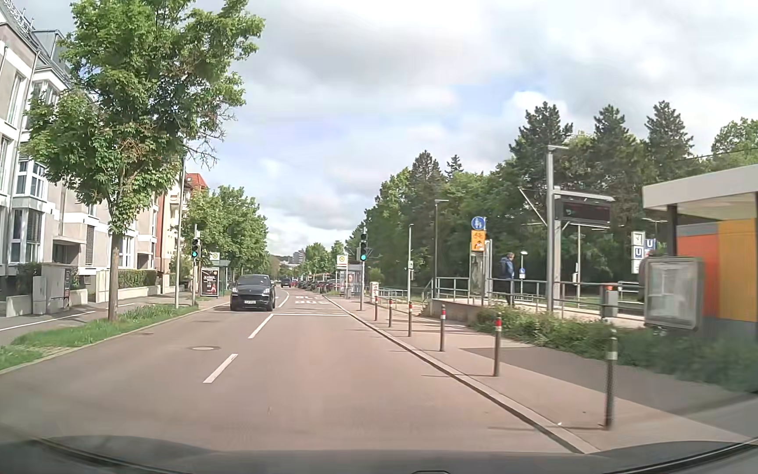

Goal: Follow the waypoints while adhering to traffic rules and regulations

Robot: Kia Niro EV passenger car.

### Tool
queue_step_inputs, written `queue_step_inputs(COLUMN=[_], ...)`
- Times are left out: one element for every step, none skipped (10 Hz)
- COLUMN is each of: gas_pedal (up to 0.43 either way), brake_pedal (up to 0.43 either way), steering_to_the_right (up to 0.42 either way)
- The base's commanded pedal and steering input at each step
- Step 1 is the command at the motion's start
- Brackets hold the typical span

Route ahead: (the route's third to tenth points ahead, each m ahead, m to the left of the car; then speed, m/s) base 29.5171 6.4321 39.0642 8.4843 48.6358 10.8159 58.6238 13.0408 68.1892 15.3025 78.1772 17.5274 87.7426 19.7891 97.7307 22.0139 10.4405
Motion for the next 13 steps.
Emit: queue_step_inputs(gas_pedal=[0.067, 0.067, 0.067, 0.079, 0.079, 0.079, 0.079, 0.079, 0.079, 0.079, 0.079, 0.079, 0.079], brake_pedal=[0.0, 0.0, 0.0, 0.0, 0.0, 0.0, 0.0, 0.0, 0.0, 0.0, 0.0, 0.0, 0.0], steering_to_the_right=[-0.09, -0.08, -0.071, -0.063, -0.057, -0.049, -0.037, -0.024, -0.02, -0.022, -0.021, -0.02, -0.02])
